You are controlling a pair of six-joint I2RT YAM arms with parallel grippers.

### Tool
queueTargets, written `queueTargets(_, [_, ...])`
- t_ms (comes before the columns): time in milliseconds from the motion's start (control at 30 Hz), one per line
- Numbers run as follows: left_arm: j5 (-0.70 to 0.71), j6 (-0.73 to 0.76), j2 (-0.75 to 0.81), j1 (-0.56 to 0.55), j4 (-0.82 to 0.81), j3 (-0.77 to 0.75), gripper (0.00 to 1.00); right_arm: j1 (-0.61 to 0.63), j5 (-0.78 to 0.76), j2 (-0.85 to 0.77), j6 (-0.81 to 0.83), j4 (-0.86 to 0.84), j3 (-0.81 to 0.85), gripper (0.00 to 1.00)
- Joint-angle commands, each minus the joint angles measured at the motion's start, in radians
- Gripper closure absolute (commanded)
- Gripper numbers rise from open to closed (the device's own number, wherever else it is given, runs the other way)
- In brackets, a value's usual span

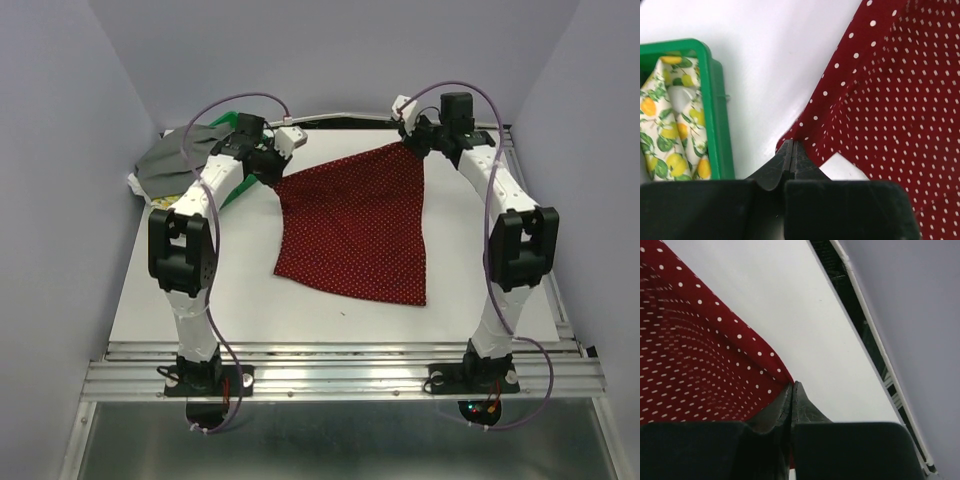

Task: Fold and stack the skirts
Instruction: Fold the skirt

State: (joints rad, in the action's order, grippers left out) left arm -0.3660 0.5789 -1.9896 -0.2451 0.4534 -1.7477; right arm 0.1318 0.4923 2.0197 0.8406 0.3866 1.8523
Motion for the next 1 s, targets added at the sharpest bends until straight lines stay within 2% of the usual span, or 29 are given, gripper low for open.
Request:
queueTargets(0, [-0.027, 0.090, 0.184, 0.007, 0.004, 0.135, 1.00, -0.008, 0.032, -0.148, 0.028, 0.080, -0.117, 0.99])
queueTargets(433, [-0.100, 0.248, 0.518, -0.034, 0.044, 0.589, 1.00, 0.037, 0.049, -0.562, 0.017, 0.215, -0.612, 0.99])
queueTargets(600, [-0.113, 0.272, 0.629, -0.106, 0.073, 0.730, 1.00, 0.048, 0.068, -0.671, 0.006, 0.253, -0.717, 0.99])
queueTargets(800, [-0.039, 0.288, 0.690, -0.216, 0.088, 0.852, 1.00, 0.058, 0.074, -0.776, 0.063, 0.316, -0.884, 0.99])
queueTargets(967, [0.038, 0.272, 0.635, -0.238, 0.018, 0.919, 1.00, 0.139, 0.057, -0.832, 0.060, 0.279, -1.031, 0.99])
